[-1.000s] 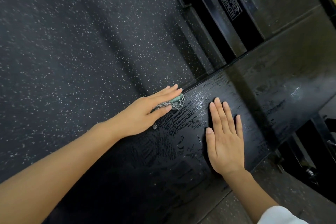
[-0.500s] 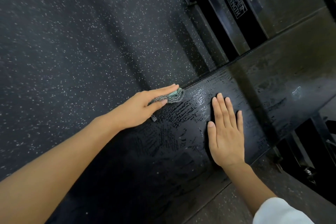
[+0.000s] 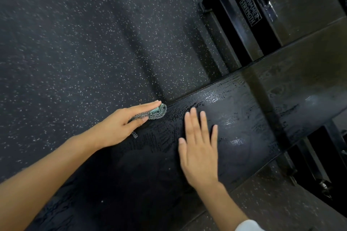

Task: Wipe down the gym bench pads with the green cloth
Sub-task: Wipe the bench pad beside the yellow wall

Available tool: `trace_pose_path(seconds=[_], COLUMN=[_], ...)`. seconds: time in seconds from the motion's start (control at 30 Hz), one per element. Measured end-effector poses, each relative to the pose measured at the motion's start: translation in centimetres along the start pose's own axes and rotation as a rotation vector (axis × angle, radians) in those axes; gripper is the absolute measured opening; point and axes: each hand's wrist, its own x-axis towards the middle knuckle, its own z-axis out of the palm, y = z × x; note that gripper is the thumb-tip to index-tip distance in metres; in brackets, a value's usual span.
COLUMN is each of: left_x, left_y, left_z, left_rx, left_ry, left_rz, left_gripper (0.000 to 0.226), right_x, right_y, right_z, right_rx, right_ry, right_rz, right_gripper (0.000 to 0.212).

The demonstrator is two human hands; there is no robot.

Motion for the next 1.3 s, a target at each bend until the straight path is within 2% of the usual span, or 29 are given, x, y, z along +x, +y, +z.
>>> trace_pose_path(seconds=[0.17, 0.67, 0.87, 1.3], left_x=[-0.4, 4.2, 1.3, -6.2], left_y=[-0.3, 1.4, 0.1, -3.2], left_z=[0.0, 1.0, -0.5, -2.8], left_rx=[0.019, 0.044, -0.003, -0.061], left_ry=[0.004, -0.031, -0.091, -0.083], left_rz=[0.013, 0.008, 0.007, -0.053], left_gripper=[0.051, 0.050, 0.053, 0.052], right_x=[-1.2, -1.2, -1.2, -1.2], right_y=[-3.4, -3.6, -3.6, -3.9], right_z=[1.1, 1.3, 1.3, 1.2], right_rx=[0.007, -0.009, -0.012, -0.035], right_ry=[-0.017, -0.023, -0.016, 0.008], right_rz=[0.002, 0.014, 0.025, 0.046], right_gripper=[0.061, 0.061, 0.061, 0.060])
